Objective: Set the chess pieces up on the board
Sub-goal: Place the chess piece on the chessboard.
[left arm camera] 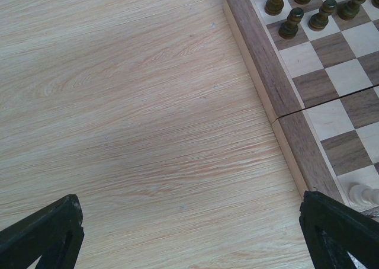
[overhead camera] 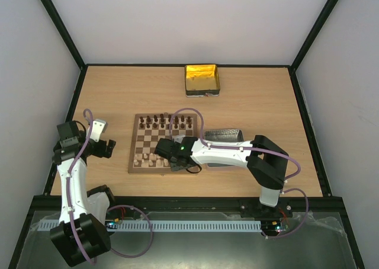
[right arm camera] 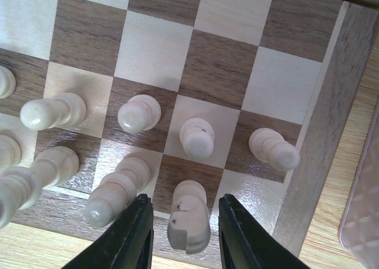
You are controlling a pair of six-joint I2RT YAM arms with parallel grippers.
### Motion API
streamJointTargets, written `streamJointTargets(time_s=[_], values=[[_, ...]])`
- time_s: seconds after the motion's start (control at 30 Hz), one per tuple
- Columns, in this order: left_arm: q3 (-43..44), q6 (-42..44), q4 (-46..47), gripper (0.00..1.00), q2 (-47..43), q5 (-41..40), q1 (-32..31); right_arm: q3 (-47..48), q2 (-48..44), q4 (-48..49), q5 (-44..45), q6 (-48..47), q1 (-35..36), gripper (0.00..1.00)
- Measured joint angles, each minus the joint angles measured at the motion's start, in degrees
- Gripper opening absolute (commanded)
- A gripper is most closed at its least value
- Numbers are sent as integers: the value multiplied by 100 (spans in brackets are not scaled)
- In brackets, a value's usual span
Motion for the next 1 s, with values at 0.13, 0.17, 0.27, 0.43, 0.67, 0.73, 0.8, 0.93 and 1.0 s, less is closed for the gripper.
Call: streamJointTargets(time_s=[0.13, 0.17, 0.27, 0.43, 0.67, 0.73, 0.8, 0.93, 1.0], values=[[0, 0, 0, 99, 0, 0, 0, 44, 0, 0, -2, 0, 0, 30], [0, 0, 0, 99, 0, 0, 0, 52, 0, 2, -2, 0, 0, 30], [0, 0, 0, 99, 0, 0, 0, 55, 0, 0, -7, 0, 0, 30], [0, 0, 0, 99, 0, 0, 0, 55, 0, 2, -11, 0, 0, 30], [0, 0, 0, 99, 0, 0, 0, 55, 0, -2, -7, 4, 0, 27], [0, 0, 0, 99, 0, 0, 0, 55, 0, -7, -2, 11, 0, 26], [0, 0, 0, 99, 0, 0, 0, 55, 0, -17, 9, 26, 0, 26], [0, 0, 0, 99, 0, 0, 0, 55, -2, -101, 37, 44, 0, 26], [0, -2, 0, 99, 0, 0, 0, 55, -2, -125, 48, 48, 0, 26]])
